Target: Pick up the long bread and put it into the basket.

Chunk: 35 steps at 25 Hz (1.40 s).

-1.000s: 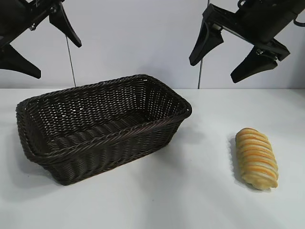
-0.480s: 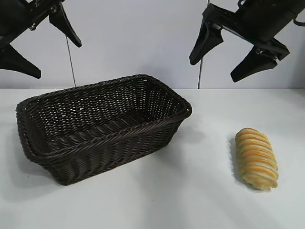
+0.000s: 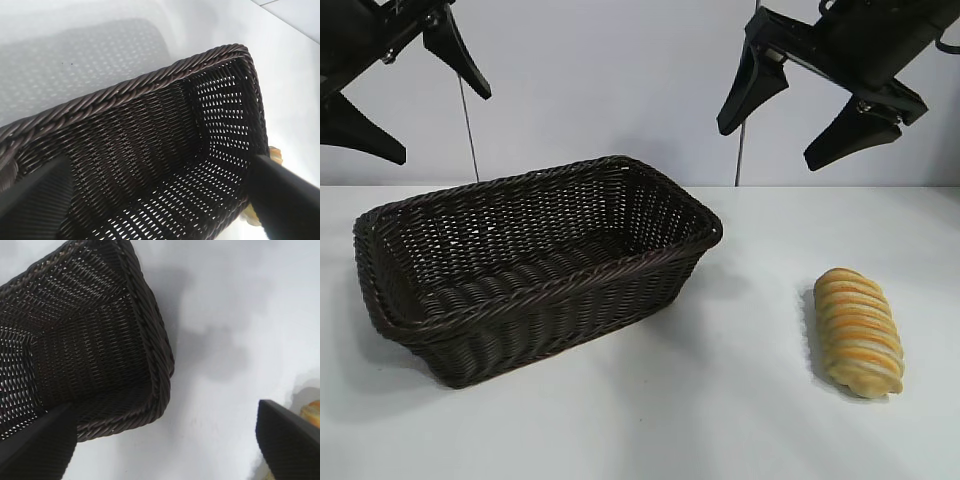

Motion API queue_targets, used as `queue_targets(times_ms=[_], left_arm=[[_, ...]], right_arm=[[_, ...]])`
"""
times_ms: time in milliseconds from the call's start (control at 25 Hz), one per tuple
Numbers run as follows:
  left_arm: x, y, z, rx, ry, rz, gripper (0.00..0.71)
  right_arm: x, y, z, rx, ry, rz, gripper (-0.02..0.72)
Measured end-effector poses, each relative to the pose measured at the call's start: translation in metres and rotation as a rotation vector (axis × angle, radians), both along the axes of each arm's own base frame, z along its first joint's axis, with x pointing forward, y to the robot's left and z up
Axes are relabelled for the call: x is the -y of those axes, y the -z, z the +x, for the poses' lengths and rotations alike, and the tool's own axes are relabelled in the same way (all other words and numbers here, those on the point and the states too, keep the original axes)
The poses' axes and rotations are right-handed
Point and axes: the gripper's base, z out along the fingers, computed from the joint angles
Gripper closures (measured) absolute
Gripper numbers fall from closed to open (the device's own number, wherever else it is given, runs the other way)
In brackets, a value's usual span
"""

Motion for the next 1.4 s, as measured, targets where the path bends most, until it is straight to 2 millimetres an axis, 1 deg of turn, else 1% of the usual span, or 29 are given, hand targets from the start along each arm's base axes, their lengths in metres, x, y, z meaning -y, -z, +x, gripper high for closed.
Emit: queue_targets(times_ms=[240, 400, 600, 720, 800, 840, 960, 1080, 1200, 1320, 1400], left_arm=[[-0.001, -0.001, 0.003, 0.032, -0.023, 0.004, 0.028], [-0.001, 0.0, 0.001, 0.008, -0.002, 0.018, 0.028], [-0.01, 0.009, -0.008, -0.089, 0.032, 0.152, 0.028], [-0.018, 0.014, -0.013, -0.156, 0.023, 0.25, 0.028], [-0.022, 0.017, -0.015, -0.186, 0.009, 0.283, 0.028], [-0.023, 0.019, -0.016, -0.197, 0.0, 0.289, 0.028], [-0.021, 0.036, -0.025, -0.245, -0.008, 0.298, 0.028], [-0.015, 0.057, -0.037, -0.265, -0.01, 0.306, 0.028], [-0.008, 0.071, -0.043, -0.252, -0.029, 0.305, 0.028], [-0.008, 0.078, -0.043, -0.219, -0.061, 0.299, 0.03], [-0.008, 0.082, -0.039, -0.203, -0.072, 0.298, 0.046]], right_arm=[[0.0, 0.0, 0.0, 0.0, 0.0, 0.0, 0.008], [0.0, 0.0, 0.0, 0.0, 0.0, 0.0, 0.008], [0.0, 0.0, 0.0, 0.0, -0.001, 0.0, 0.008], [0.0, 0.0, 0.0, 0.0, -0.001, 0.0, 0.008], [0.0, 0.0, 0.0, 0.0, -0.001, 0.0, 0.008], [0.0, 0.0, 0.0, 0.0, -0.001, 0.0, 0.008], [0.0, 0.0, 0.0, 0.0, -0.001, 0.0, 0.008], [0.0, 0.0, 0.0, 0.001, 0.0, 0.0, 0.008], [0.0, 0.0, 0.0, 0.0, 0.0, 0.001, 0.008], [0.0, 0.0, 0.0, 0.0, 0.0, 0.001, 0.008], [0.0, 0.0, 0.0, 0.0, 0.0, 0.001, 0.008]])
